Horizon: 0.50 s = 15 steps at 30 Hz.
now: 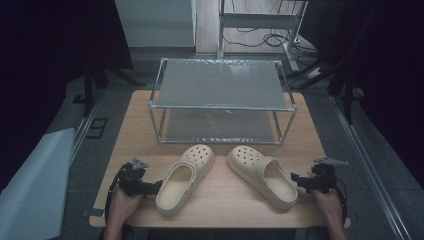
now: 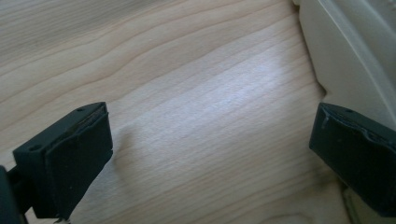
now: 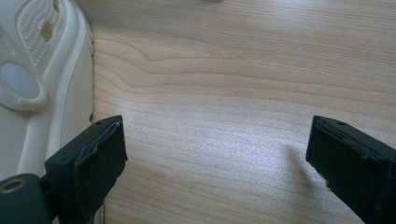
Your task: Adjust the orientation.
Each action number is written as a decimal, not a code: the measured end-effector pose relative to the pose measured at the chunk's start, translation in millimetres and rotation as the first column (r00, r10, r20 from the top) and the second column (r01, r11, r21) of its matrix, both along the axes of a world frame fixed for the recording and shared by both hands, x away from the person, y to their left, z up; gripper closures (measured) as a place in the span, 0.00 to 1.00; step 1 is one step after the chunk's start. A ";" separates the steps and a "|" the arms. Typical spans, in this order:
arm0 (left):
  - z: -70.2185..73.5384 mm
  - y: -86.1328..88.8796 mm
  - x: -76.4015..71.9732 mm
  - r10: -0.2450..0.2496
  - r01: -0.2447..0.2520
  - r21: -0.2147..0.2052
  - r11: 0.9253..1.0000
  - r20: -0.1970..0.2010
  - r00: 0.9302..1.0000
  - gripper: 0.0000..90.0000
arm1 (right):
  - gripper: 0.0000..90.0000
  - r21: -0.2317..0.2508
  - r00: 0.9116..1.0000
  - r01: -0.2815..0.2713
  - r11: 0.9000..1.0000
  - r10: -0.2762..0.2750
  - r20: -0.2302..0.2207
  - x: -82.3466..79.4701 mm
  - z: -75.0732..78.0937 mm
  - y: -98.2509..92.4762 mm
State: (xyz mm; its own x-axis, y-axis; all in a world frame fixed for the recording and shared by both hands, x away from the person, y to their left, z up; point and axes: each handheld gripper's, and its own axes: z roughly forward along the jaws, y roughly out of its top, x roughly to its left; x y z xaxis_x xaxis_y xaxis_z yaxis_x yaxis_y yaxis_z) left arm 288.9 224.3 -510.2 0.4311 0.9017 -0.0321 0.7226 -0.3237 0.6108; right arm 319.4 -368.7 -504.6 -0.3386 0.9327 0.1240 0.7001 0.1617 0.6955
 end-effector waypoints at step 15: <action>1.7 -27.7 -16.3 -0.075 0.076 0.023 0.997 -0.010 0.997 0.00 | 0.06 -0.002 1.000 -0.006 1.000 0.006 0.004 0.7 -0.2 1.5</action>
